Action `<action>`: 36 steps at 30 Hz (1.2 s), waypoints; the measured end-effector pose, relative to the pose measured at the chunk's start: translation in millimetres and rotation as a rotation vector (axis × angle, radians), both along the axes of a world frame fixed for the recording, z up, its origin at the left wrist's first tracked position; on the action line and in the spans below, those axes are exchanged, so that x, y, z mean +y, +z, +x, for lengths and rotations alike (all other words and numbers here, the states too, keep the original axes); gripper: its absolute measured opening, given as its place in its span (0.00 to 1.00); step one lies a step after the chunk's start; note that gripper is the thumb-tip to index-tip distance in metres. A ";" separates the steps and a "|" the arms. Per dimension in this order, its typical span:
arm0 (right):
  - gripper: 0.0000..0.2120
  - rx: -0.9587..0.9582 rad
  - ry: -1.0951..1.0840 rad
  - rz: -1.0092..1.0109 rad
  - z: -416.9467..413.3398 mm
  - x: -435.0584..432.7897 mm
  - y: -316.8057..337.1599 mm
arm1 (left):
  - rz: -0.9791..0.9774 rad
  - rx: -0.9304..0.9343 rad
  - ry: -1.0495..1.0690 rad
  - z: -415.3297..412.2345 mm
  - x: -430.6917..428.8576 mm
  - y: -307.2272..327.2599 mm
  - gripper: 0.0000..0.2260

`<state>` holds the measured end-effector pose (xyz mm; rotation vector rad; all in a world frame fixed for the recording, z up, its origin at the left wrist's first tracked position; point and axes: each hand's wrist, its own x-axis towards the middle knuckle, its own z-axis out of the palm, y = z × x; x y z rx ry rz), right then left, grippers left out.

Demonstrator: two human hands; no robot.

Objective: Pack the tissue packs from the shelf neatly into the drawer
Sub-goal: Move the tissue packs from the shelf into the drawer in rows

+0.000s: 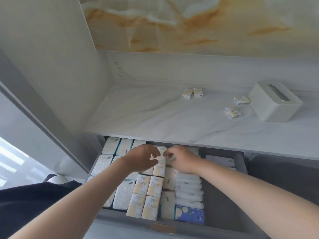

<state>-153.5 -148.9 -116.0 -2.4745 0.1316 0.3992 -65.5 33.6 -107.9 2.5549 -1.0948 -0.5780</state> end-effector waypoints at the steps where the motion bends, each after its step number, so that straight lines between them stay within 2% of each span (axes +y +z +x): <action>1: 0.17 -0.046 -0.035 -0.010 6.8 -14.1 5.9 | -0.046 -0.013 0.024 3.2 -13.7 4.5 0.10; 4: 0.17 -0.155 -0.149 -0.049 24.2 -65.8 21.4 | -0.135 -0.017 0.070 12.2 -62.4 16.2 0.11; 9: 0.17 -0.234 -0.336 -0.226 35.5 -163.8 32.2 | -0.184 -0.084 0.027 31.7 -152.8 23.0 0.13; 13: 0.23 -0.215 -0.444 -0.471 39.4 -227.2 29.9 | -0.163 -0.167 -0.018 50.1 -218.4 12.4 0.17; 15: 0.27 -0.134 -0.484 -0.543 44.4 -249.3 24.4 | -0.129 -0.246 -0.025 63.1 -243.9 6.4 0.20; 17: 0.28 -0.001 -0.518 -0.529 52.6 -260.9 15.9 | -0.093 -0.293 0.000 79.7 -262.2 3.3 0.23; 19: 0.26 0.031 -0.566 -0.477 63.6 -265.3 8.6 | -0.070 -0.304 0.062 99.9 -274.9 2.1 0.25; 22: 0.30 -0.118 -0.464 -0.449 80.3 -265.8 -1.4 | 0.003 -0.315 0.150 133.3 -285.1 -0.2 0.30; 25: 0.38 -0.180 -0.226 -0.279 94.6 -263.0 -1.7 | 0.107 -0.295 0.136 160.3 -288.3 -4.0 0.34; 27: 0.41 -0.215 -0.162 -0.242 105.5 -264.1 -1.5 | 0.123 -0.284 0.116 169.5 -289.9 -6.9 0.34; 29: 0.42 -0.229 -0.227 -0.324 113.7 -267.7 0.2 | 0.083 -0.369 0.107 172.7 -292.6 -9.0 0.30; 32: 0.38 -0.114 -0.492 -0.446 113.9 -283.3 2.4 | 0.006 -0.514 0.064 173.8 -300.2 -9.2 0.27; 34: 0.35 -0.026 -0.621 -0.475 109.7 -298.6 1.2 | 0.026 -0.453 0.022 177.5 -309.2 -9.6 0.29; 36: 0.33 0.069 -0.642 -0.496 104.6 -314.1 -3.6 | 0.121 -0.350 0.000 180.9 -318.5 -11.0 0.30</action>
